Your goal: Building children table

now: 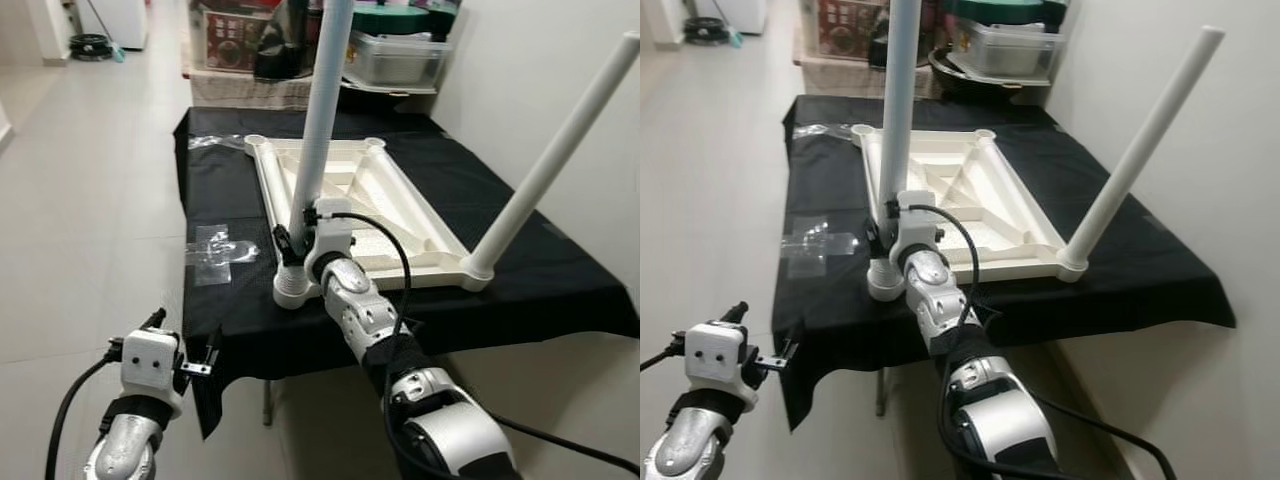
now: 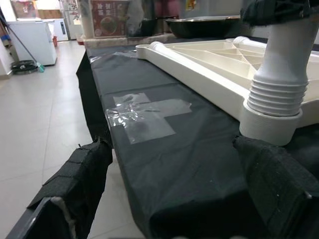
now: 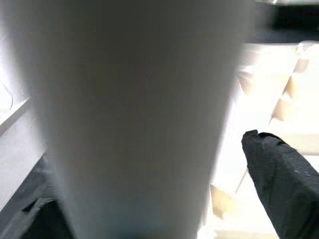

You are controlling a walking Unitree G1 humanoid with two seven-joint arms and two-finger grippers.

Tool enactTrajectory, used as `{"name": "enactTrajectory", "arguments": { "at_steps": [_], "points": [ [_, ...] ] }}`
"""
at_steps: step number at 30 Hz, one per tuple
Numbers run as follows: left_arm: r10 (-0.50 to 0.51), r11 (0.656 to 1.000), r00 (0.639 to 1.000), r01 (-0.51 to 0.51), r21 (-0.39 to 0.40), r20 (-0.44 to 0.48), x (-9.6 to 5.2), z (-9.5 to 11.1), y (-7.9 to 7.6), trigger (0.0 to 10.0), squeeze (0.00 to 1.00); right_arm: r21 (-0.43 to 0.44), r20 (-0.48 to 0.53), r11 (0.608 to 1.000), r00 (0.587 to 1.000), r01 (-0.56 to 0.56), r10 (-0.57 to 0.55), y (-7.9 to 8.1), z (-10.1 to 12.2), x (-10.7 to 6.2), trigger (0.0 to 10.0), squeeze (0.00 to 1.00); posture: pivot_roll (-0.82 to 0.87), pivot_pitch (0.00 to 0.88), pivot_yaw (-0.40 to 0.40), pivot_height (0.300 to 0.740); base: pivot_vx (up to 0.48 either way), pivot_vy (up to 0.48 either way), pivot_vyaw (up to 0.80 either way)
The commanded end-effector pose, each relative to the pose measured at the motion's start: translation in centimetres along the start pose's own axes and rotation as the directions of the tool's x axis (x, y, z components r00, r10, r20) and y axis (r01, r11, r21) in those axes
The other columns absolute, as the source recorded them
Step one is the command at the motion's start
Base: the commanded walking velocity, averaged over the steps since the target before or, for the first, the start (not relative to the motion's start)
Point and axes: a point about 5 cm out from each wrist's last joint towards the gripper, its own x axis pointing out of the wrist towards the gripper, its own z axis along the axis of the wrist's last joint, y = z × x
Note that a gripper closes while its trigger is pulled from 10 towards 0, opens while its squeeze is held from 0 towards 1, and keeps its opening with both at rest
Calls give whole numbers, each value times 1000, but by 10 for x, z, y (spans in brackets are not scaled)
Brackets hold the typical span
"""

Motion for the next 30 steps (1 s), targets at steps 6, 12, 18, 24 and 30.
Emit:
{"name": "enactTrajectory", "arguments": {
  "at_steps": [6, 12, 18, 24, 30],
  "points": [
    [-11, 1000, 1000, 12, 5, -17, -1, -5, -1, 10000, 0, 66, 4, 997, 1000, -28, 28, 10, -5, -4, 10000, 1000, 160, 0, -146, 740, 0, 0, 0],
    [-15, 1000, 1000, 15, 4, -17, 0, -5, -2, 10000, 0, 81, 21, 996, 999, -44, 42, 10, 0, -5, 10000, 1000, 153, 0, -143, 740, 0, 0, 0],
    [-21, 1000, 1000, 21, 9, -20, 0, -6, -3, 10000, 0, 158, -77, 987, 997, -2, 15, 4, -14, -5, 10000, 1000, 152, 0, -143, 740, 0, 0, 0],
    [-12, 1000, 1000, 13, 15, -25, -2, -7, -1, 10000, 0, 305, -247, 944, 968, 127, -50, -13, -42, -9, 10000, 1000, 162, 0, -148, 740, 0, 0, 0],
    [-6, 1000, 1000, 6, 19, -29, -3, -8, 1, 10000, 0, 355, -274, 924, 961, 142, -43, -16, -46, -9, 10000, 1000, 161, 0, -148, 740, 0, 0, 0]
  ]
}}
